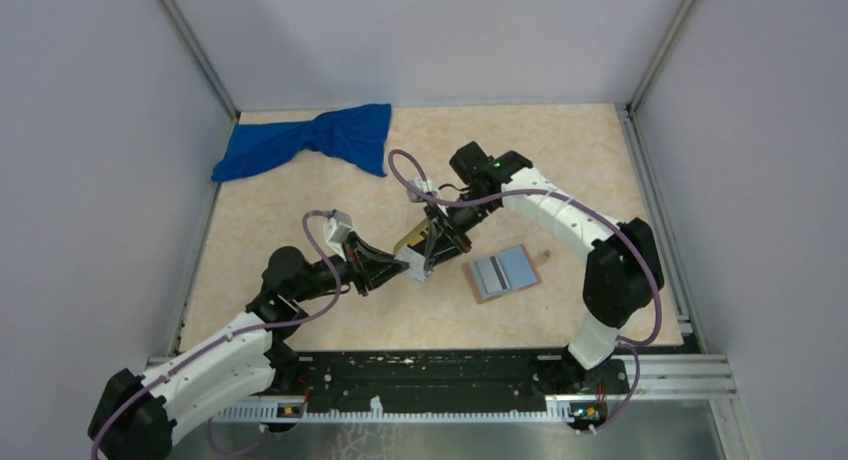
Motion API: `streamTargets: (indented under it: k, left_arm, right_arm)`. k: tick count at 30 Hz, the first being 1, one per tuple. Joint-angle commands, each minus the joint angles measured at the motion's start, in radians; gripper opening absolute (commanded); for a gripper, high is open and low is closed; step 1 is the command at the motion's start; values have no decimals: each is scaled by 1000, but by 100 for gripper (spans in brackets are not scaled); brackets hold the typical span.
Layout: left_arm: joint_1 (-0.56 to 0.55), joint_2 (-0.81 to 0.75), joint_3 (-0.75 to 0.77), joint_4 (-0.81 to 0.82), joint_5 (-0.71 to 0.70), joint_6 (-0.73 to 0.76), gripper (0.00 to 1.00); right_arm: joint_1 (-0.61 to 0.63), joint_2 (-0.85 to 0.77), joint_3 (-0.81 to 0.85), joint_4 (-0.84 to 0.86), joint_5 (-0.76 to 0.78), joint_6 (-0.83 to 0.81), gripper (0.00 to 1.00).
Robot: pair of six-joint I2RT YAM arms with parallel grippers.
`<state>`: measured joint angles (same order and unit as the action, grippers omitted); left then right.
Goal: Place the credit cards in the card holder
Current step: Pick up the credit card from the storage box.
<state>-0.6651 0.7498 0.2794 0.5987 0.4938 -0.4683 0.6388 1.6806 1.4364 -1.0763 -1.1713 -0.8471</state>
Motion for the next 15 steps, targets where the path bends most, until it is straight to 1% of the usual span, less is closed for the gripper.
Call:
streamTargets:
  k: [1,3,5,6,7,8,9,10,11,12,13,15]
  left_arm:
    - [8,38,48,-32,88,43,14]
    - [8,52,58,-28,113,47,0]
    - [11,55,61,-23,126,47,0]
    - [11,54,58,-16,124,42,0]
    - [12,51,52,-6,119,35,0]
    - [12,50,42,12,114,23,0]
    - [10,54,24,45,115,1,0]
    - [11,63,2,96,117,-31,0]
    - [11,92,-26,167,130,-94,0]
    - [11,129,-41,203,144,-147,0]
    - [9,177,-41,254,163,-194,0]
    - [-9,302,-27,349,191,-272,0]
  right_arm:
    - [10,-1,53,-34,-21,-59,0]
    - [10,-2,53,-33,-16,-60,0]
    - [10,-3,56,-26,4,-50,0]
    - [10,-6,59,-15,24,-35,13]
    - [9,-13,66,-8,51,-18,32]
    - [5,-30,77,4,87,-1,54]
    - [-6,-57,77,27,122,23,90]
    - [-28,-96,59,76,172,69,97]
    - [-64,-144,26,157,206,170,98]
    - [-109,-200,-19,251,229,219,99]
    - [-169,-256,-73,372,248,301,99]
    - [-311,-368,-186,491,268,359,99]
